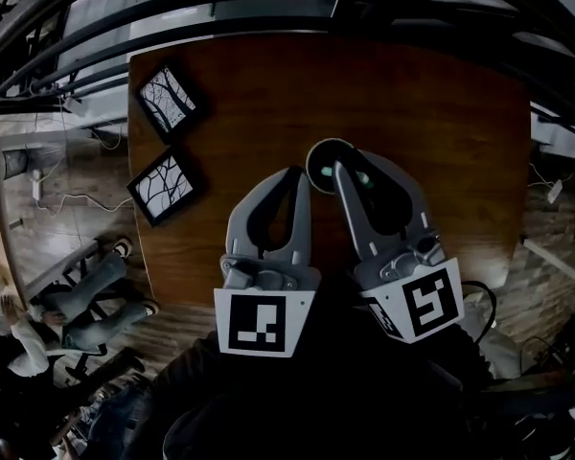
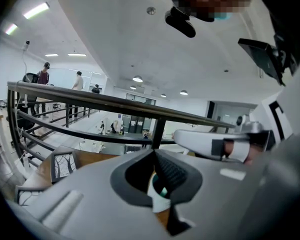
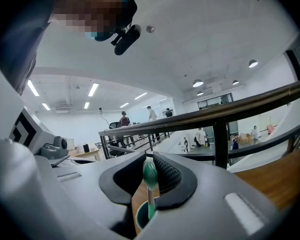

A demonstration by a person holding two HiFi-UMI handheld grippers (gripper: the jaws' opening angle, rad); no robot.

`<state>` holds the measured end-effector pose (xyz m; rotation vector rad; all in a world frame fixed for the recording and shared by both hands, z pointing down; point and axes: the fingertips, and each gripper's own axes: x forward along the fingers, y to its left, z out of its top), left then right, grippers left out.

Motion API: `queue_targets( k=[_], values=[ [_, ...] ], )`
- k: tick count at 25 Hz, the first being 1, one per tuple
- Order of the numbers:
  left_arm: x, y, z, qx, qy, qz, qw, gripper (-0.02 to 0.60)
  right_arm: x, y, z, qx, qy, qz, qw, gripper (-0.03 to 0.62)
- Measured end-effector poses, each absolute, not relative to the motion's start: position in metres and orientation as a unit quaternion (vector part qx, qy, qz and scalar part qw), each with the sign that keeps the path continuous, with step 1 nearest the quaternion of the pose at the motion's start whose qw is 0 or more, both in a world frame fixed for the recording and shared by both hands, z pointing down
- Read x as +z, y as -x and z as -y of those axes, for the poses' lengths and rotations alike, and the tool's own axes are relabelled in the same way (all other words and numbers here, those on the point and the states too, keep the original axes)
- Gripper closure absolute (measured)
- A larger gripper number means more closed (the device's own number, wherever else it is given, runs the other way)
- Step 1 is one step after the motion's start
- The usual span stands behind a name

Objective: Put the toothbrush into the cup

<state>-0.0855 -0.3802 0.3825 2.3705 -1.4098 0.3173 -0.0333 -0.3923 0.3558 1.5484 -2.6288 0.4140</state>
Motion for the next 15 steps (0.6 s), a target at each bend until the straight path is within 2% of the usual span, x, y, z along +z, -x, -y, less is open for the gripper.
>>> queue_targets(
  k=[15],
  values=[
    [0.401, 0.087, 0.387, 0.126, -0.835, 0.498, 0.196, 0.574, 0.379, 0.033, 0.399, 0.149, -0.503, 0.85, 0.046, 0.545]
  ],
)
